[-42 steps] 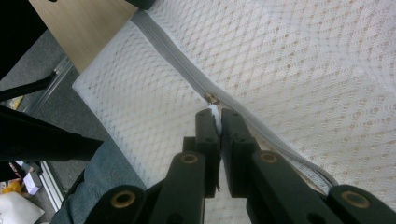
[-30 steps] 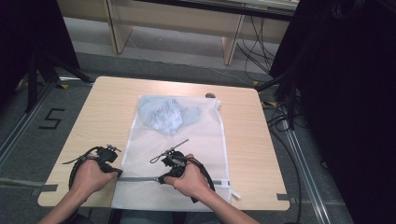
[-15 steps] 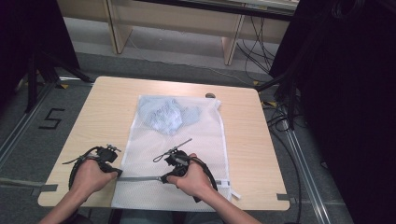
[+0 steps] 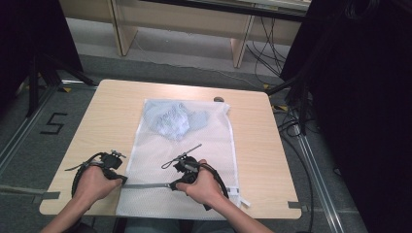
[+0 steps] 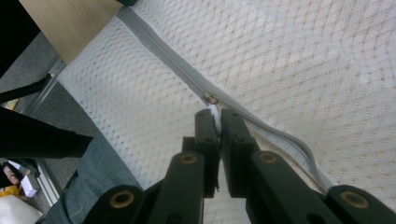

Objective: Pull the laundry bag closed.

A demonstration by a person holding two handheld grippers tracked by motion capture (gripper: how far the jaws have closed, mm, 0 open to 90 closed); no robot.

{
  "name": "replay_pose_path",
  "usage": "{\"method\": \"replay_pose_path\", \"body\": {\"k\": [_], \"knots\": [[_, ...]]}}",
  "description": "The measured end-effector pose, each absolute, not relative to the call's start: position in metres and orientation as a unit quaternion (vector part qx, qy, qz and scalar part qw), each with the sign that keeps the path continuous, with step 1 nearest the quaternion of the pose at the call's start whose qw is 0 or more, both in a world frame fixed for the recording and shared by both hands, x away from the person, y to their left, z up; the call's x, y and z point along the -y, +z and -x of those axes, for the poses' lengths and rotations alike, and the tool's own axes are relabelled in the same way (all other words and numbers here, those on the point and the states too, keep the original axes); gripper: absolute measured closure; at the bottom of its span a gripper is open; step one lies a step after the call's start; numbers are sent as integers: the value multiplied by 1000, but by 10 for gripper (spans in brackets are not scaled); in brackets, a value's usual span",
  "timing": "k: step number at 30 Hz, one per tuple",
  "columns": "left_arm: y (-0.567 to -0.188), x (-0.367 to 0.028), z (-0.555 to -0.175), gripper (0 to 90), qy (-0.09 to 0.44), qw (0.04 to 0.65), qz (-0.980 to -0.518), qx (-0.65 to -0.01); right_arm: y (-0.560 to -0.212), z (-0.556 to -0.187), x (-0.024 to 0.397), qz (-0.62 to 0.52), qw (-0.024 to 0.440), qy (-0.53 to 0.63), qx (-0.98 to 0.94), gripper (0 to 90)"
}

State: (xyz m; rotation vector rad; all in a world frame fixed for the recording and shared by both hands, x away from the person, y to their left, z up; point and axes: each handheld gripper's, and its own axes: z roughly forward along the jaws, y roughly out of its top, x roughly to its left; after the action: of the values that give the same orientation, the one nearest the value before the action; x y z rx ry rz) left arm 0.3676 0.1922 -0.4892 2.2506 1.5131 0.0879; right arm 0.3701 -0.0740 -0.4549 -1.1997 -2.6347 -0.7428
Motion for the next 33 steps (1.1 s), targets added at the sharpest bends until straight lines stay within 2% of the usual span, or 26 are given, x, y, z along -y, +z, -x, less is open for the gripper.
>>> {"method": "replay_pose_path", "body": {"k": [33], "knots": [[-489, -193, -368, 899, 31, 212, -811, -544, -455, -370, 88, 406, 73, -251, 876, 868]]}}
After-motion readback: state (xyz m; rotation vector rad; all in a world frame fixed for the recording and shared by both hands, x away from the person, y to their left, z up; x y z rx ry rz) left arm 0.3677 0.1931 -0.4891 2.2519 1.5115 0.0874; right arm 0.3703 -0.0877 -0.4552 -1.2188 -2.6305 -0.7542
